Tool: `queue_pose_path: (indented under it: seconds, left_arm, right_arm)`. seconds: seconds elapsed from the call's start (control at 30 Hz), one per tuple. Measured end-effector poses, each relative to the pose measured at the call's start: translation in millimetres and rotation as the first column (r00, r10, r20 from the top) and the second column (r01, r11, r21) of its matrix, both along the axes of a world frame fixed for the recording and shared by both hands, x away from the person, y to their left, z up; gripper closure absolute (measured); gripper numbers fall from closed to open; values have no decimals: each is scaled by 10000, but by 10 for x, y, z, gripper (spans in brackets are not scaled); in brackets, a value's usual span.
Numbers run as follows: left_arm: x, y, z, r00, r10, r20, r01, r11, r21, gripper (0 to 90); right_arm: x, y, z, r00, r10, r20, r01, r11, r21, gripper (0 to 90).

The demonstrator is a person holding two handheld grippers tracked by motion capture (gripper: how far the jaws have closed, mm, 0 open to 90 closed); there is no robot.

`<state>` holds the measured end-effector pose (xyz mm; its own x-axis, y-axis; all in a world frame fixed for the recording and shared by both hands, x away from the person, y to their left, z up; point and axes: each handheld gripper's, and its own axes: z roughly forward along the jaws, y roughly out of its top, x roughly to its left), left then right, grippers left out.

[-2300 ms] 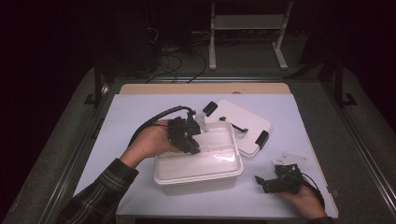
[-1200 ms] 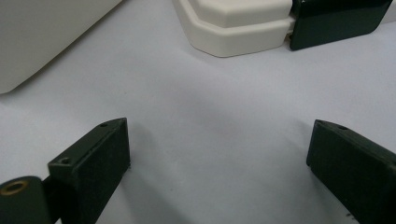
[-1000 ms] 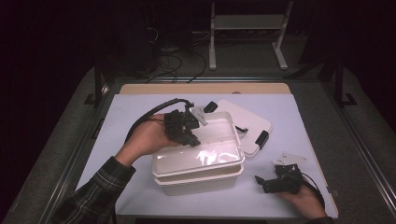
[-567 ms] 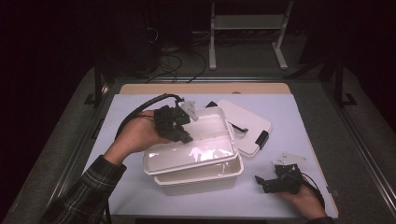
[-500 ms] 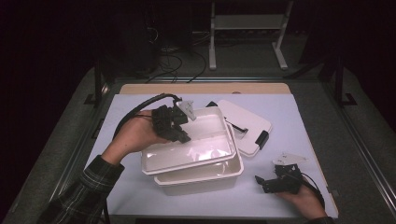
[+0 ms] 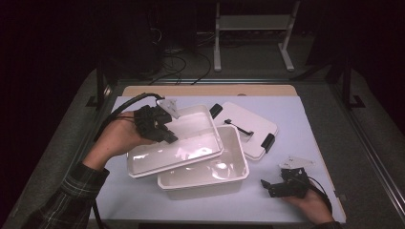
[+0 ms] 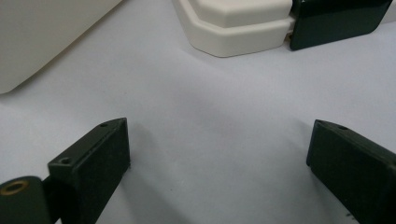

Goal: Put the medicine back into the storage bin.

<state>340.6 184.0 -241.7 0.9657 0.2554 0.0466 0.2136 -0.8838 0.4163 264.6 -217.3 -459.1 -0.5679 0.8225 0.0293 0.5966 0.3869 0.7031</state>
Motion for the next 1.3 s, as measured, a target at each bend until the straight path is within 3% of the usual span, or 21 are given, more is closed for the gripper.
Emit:
queue_pose_path:
  seconds: [0.4, 0.6, 0.87, 1.03, 1.3]
  left_arm:
    - [-43, 469, 45, 9958, 908, 78, -905, 9953, -358, 884]
    - [-54, 770, 19, 9884, 1521, 3, -1520, 9879, -320, 884]
    - [-92, 1034, -43, 9778, 2095, -107, -2097, 9769, -422, 884]
    - [-108, 1274, -142, 9635, 2675, -140, -2678, 9632, -251, 884]
    - [-142, 1491, -248, 9503, 3096, -339, -3107, 9499, -338, 884]
  right_arm:
    - [0, 0, 0, 10000, 0, 5, 0, 10000, -8, 56]
    - [-1, 0, 0, 10000, -1, -6, 1, 10000, -4, 56]
    - [0, 0, 0, 10000, 8, 2, -8, 10000, -21, 55]
    - [0, 0, -1, 10000, 6, 1, -6, 10000, -19, 56]
    - [0, -1, -1, 10000, 8, 3, -8, 10000, -24, 56]
